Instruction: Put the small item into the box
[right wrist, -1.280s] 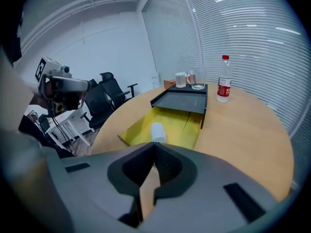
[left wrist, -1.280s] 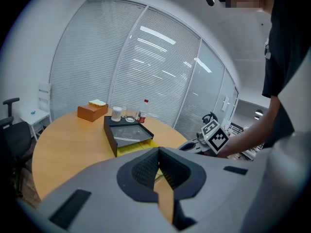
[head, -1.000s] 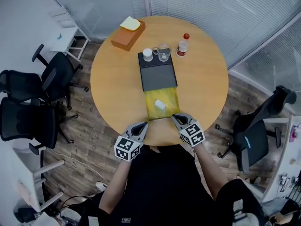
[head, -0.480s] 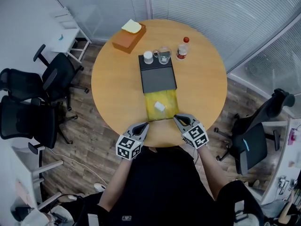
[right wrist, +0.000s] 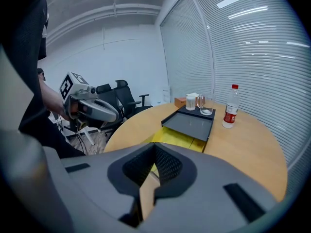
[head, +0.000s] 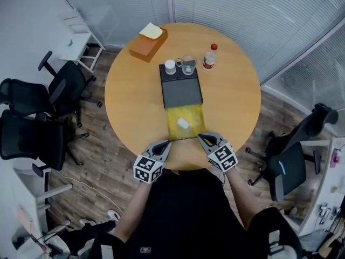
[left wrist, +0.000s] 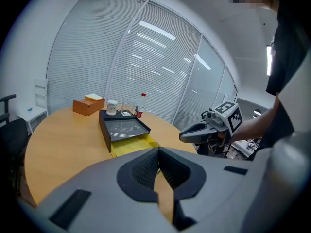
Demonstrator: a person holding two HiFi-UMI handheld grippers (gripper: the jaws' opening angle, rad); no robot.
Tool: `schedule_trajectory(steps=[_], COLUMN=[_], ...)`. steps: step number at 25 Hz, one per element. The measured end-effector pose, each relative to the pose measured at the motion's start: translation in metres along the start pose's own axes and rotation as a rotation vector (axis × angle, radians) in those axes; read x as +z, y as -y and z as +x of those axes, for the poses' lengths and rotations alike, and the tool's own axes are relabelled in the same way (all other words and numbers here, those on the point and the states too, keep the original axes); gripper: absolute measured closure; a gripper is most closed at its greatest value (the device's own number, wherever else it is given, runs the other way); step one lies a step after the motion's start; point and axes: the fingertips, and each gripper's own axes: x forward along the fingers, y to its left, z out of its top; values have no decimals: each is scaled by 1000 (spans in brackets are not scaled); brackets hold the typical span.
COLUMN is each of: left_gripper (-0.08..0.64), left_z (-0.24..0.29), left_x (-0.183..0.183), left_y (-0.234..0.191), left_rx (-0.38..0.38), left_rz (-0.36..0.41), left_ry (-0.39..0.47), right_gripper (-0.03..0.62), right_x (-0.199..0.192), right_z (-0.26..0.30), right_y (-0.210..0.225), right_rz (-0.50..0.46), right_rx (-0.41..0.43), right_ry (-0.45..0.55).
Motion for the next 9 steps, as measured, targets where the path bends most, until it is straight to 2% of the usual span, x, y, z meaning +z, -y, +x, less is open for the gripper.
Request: schedule_trajectory(steps=[9], left_gripper=[554], left_z=[-3], left_x=[-3], left_y=[-3], left_rx=[8], left_rz=[-3], left_ry=[-7], right_gripper=[588], right_x=[-6], right_z=[8], right_y=[-2], right_rz=[-12], right_rx=[18], right_ry=[-25])
